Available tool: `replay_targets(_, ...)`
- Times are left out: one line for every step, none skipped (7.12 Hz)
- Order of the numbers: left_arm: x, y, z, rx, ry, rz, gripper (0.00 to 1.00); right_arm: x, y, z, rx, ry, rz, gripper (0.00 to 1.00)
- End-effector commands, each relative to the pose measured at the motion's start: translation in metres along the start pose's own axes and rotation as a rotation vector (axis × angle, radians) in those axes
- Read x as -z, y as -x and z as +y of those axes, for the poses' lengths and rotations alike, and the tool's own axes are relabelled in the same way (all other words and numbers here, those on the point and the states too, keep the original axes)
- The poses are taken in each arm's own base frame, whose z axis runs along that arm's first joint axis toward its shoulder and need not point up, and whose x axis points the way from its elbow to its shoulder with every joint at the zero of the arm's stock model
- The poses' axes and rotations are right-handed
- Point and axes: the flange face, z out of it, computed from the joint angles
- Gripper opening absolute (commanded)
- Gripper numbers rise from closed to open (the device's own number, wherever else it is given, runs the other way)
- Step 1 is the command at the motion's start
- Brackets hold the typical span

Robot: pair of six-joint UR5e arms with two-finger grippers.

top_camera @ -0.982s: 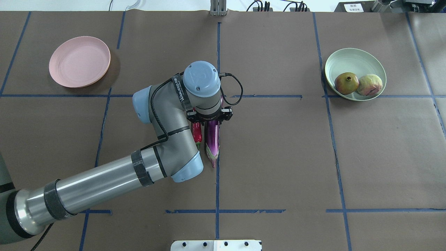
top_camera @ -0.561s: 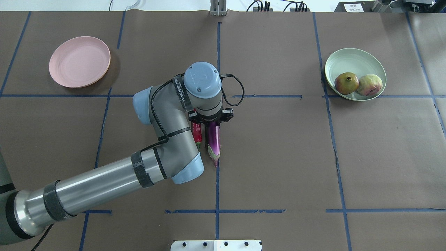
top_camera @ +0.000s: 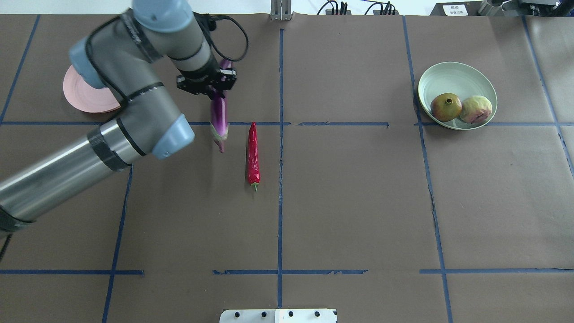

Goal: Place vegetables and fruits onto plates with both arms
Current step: 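Carry the eggplant with the left gripper onto the pink plate and release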

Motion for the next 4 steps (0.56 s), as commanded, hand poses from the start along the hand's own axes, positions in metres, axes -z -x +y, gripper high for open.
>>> replay_targets(0.019, 0.145, -0.087, -0.097, -0.011, -0.091, 0.04, 0.001, 0.001, 0.0, 0.002, -0.002, 0.0, 1.0)
replay_targets(-0.003, 0.194, -0.11, -0.13, 0.026, -0.152, 0.04, 0.0, 0.001, 0.0, 0.002, 0.0, 0.0, 1.0)
replay_targets(-0.031, 0.226, -0.12, -0.15, 0.04, -0.178, 0.05, 0.0, 0.001, 0.0, 0.003, -0.001, 0.0, 1.0)
replay_targets(-0.065, 0.258, -0.114, -0.165, 0.035, -0.168, 0.08, 0.001, 0.002, -0.001, 0.004, -0.002, 0.0, 1.0)
